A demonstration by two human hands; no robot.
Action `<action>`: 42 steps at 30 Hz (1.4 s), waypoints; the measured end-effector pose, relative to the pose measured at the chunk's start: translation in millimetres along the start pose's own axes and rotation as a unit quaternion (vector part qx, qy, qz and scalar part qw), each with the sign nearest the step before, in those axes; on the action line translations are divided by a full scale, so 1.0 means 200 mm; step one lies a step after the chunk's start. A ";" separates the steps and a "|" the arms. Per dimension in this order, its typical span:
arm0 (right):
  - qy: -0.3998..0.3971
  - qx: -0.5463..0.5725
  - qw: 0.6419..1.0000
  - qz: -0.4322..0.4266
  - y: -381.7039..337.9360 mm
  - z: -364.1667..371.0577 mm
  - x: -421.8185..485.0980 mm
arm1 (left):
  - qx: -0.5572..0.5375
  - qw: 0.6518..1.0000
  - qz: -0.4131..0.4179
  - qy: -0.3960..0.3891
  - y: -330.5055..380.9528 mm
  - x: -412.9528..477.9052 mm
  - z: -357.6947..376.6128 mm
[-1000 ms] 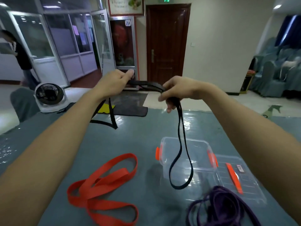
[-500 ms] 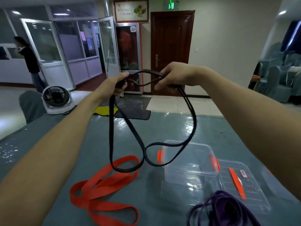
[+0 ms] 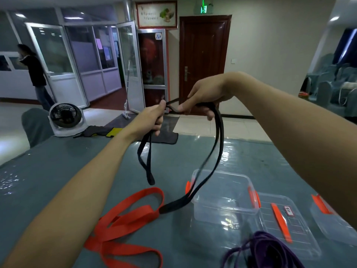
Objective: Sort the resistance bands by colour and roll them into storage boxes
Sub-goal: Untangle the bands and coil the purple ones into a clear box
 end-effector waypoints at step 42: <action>0.329 0.290 0.815 0.378 2.64 1.00 -2.09 | -0.267 0.928 -0.197 -0.169 0.16 0.01 2.84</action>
Point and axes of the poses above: each hand's wrist, its own x-axis towards the middle knuckle, its own z-axis out of the palm, y = z × x, the point moved 3 cm from there along x, towards the middle knuckle, and after that the axes turned 8 degrees about -z, right-handed, at the moved point
